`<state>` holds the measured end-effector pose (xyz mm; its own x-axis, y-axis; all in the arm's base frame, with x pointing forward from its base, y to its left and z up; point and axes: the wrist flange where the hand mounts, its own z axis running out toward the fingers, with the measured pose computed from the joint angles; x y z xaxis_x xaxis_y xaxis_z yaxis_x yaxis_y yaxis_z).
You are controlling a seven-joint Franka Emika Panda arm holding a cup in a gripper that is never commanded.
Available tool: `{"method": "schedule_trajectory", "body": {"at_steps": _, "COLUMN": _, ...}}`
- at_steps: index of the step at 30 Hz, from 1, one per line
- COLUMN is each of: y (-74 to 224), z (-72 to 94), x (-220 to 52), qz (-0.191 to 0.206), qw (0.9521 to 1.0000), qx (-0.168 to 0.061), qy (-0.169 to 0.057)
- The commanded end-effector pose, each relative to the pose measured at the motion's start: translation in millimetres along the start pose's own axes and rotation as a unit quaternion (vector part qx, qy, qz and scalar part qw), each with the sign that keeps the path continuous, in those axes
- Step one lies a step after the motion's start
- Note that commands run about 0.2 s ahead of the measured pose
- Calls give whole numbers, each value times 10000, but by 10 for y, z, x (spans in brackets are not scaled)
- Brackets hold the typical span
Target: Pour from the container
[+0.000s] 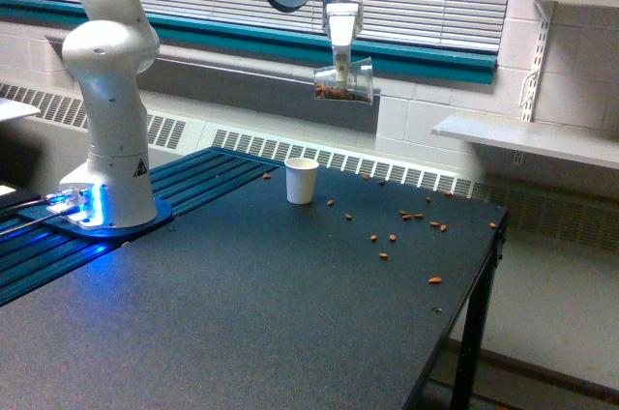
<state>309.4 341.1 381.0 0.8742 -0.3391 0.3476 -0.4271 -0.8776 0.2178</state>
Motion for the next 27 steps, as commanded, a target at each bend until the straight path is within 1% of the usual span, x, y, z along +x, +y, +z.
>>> {"method": "schedule_trajectory", "body": {"at_steps": 1, "y": 5, "z": -29, "x": -172, "qz": 426, "qw": 9991, "qx": -85, "qy": -29}}
{"method": "schedule_trajectory", "body": {"at_steps": 7, "y": 113, "z": -28, "x": -298, "qz": 678, "qw": 9973, "qx": -271, "qy": -81}}
{"method": "schedule_trajectory", "body": {"at_steps": 12, "y": 221, "z": -46, "x": -419, "qz": 907, "qw": 9951, "qx": -374, "qy": -138}}
{"method": "schedule_trajectory", "body": {"at_steps": 21, "y": 355, "z": -74, "x": -655, "qz": 1253, "qw": 9908, "qx": -465, "qy": -234}}
{"method": "schedule_trajectory", "body": {"at_steps": 27, "y": 368, "z": -65, "x": -791, "qz": 1465, "qw": 9880, "qx": -374, "qy": -320}}
